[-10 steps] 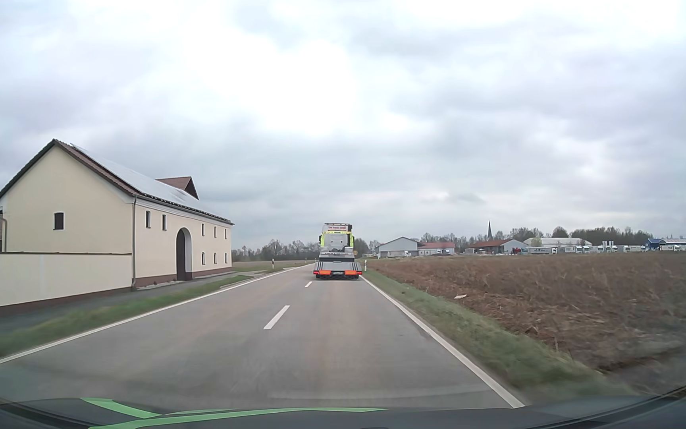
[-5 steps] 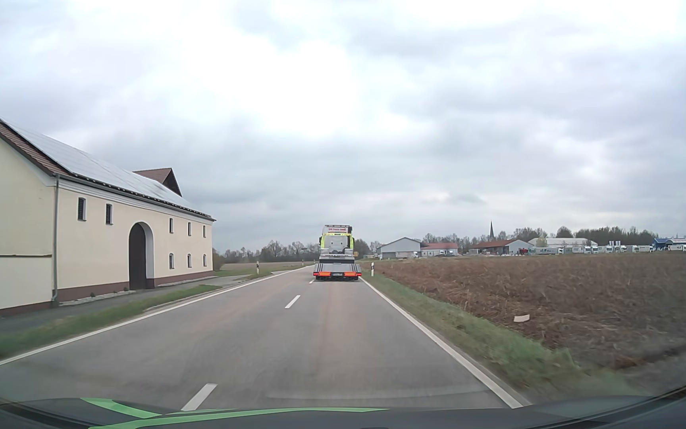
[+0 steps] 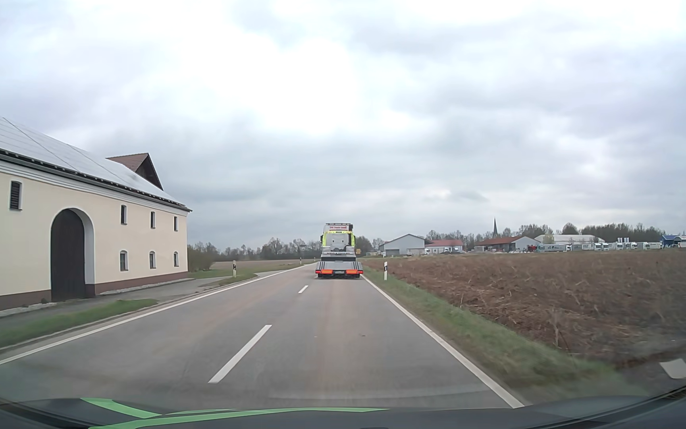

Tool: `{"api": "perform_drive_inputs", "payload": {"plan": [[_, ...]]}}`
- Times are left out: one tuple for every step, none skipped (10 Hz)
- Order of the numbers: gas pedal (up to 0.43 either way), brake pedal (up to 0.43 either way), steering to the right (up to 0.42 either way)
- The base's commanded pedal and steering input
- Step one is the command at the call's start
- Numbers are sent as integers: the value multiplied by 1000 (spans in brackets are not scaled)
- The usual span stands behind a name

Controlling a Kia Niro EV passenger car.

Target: Follow the waypoints while adhering to traffic rules and regulations

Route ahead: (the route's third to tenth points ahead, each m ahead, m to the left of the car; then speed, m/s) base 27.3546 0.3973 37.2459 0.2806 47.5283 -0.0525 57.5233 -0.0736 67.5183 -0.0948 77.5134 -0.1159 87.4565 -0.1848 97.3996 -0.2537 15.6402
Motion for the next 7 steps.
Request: {"api": "perform_drive_inputs", "payload": {"plan": [[67, 0, -4], [67, 0, -4], [67, 0, -4], [67, 0, -4], [67, 0, -4], [67, 0, -4], [67, 0, -4]]}}
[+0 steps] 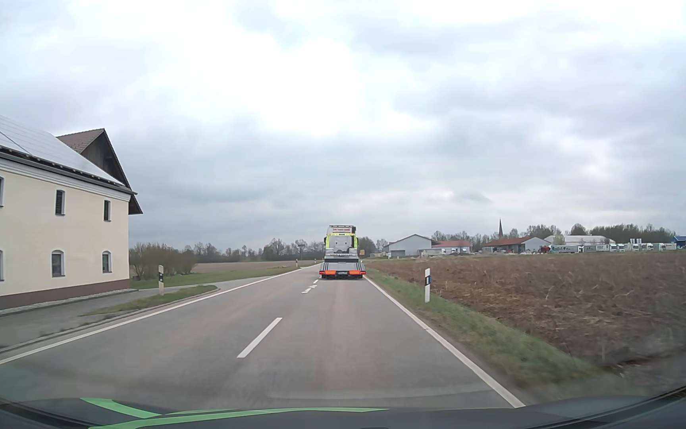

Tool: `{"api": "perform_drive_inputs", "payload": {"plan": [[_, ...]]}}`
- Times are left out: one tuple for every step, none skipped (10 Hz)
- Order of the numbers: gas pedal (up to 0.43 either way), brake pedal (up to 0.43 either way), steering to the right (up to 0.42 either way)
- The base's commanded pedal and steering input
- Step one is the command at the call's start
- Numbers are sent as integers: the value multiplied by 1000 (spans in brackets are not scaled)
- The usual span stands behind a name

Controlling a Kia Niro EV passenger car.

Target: Follow the waypoints while adhering to traffic rules and regulations

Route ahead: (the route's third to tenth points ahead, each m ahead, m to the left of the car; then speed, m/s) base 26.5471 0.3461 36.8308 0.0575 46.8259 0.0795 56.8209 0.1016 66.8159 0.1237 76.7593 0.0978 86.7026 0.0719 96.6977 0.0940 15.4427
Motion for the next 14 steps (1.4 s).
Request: {"api": "perform_drive_inputs", "payload": {"plan": [[67, 0, -4], [67, 0, -3], [67, 0, -3], [67, 0, -1], [67, 0, 1], [67, 0, 1], [67, 0, 1], [67, 0, 1], [67, 0, 1], [67, 0, 1], [67, 0, 1], [67, 0, 1], [67, 0, 1], [67, 0, 1]]}}
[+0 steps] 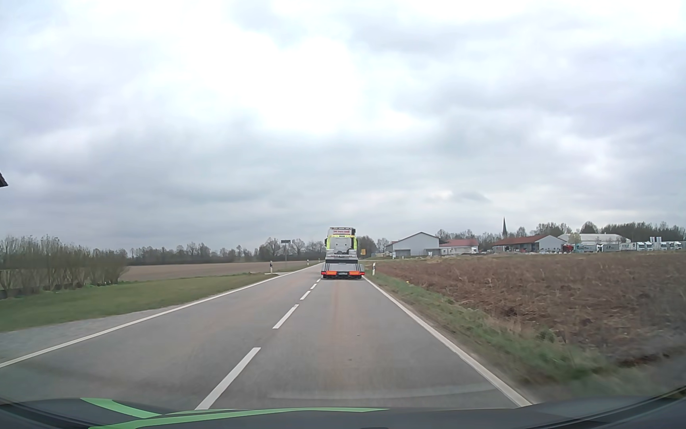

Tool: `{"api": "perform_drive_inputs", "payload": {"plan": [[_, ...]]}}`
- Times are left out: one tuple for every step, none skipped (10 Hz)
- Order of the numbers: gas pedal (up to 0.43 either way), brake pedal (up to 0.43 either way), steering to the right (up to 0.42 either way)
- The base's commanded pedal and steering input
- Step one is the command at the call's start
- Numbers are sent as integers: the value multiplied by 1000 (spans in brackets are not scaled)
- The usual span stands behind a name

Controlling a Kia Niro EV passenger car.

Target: Follow the waypoints while adhering to traffic rules and regulations

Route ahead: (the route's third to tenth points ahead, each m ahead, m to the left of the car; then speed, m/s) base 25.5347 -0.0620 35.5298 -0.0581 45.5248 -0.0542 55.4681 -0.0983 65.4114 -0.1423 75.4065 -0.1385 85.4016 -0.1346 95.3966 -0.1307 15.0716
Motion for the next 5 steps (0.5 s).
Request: {"api": "perform_drive_inputs", "payload": {"plan": [[67, 0, 1], [67, 0, 1], [67, 0, 1], [67, 0, 1], [67, 0, 1]]}}
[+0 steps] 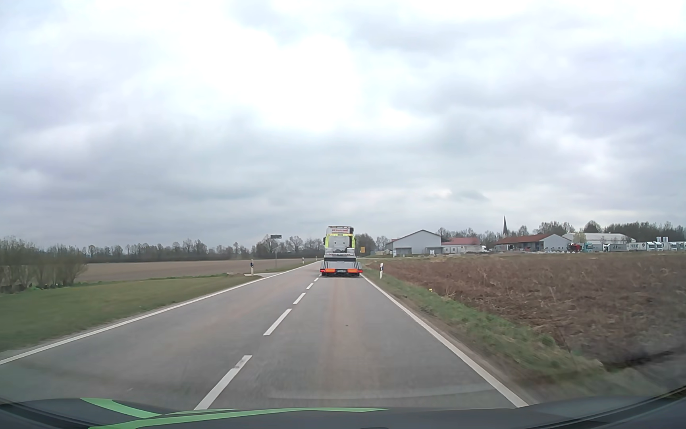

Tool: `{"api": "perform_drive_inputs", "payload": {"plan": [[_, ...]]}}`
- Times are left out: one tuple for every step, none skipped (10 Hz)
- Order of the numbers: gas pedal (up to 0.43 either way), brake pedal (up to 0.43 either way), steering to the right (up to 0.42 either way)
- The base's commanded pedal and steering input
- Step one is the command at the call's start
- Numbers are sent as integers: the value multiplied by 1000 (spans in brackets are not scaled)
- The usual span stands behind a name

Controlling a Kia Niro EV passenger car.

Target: Follow the waypoints while adhering to traffic rules and regulations

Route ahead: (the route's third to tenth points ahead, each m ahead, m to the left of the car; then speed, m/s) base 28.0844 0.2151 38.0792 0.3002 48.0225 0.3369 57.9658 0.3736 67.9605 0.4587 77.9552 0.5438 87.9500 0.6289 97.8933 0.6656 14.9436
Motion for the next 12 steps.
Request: {"api": "perform_drive_inputs", "payload": {"plan": [[67, 0, 1], [79, 0, 1], [79, 0, 1], [98, 0, 1], [98, 0, 1], [98, 0, 1], [98, 0, 0], [98, 0, -2], [98, 0, -2], [98, 0, -3], [98, 0, -3], [98, 0, -3]]}}
